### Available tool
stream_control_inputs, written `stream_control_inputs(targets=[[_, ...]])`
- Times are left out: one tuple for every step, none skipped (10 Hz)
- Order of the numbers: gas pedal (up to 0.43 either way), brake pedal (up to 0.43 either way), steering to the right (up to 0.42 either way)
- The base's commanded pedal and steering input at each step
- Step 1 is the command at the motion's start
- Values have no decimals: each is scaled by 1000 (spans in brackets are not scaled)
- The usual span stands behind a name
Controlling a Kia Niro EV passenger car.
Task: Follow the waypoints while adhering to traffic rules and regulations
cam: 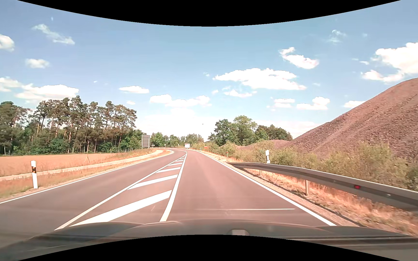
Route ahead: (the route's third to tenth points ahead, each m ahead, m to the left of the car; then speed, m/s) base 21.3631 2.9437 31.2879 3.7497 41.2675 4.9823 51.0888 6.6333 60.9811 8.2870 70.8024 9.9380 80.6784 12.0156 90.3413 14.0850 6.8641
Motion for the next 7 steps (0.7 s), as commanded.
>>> stream_control_inputs(targets=[[280,0,-69],[280,0,-64],[280,0,-52],[287,0,-45],[287,0,-42],[287,0,-41],[287,0,-41]])
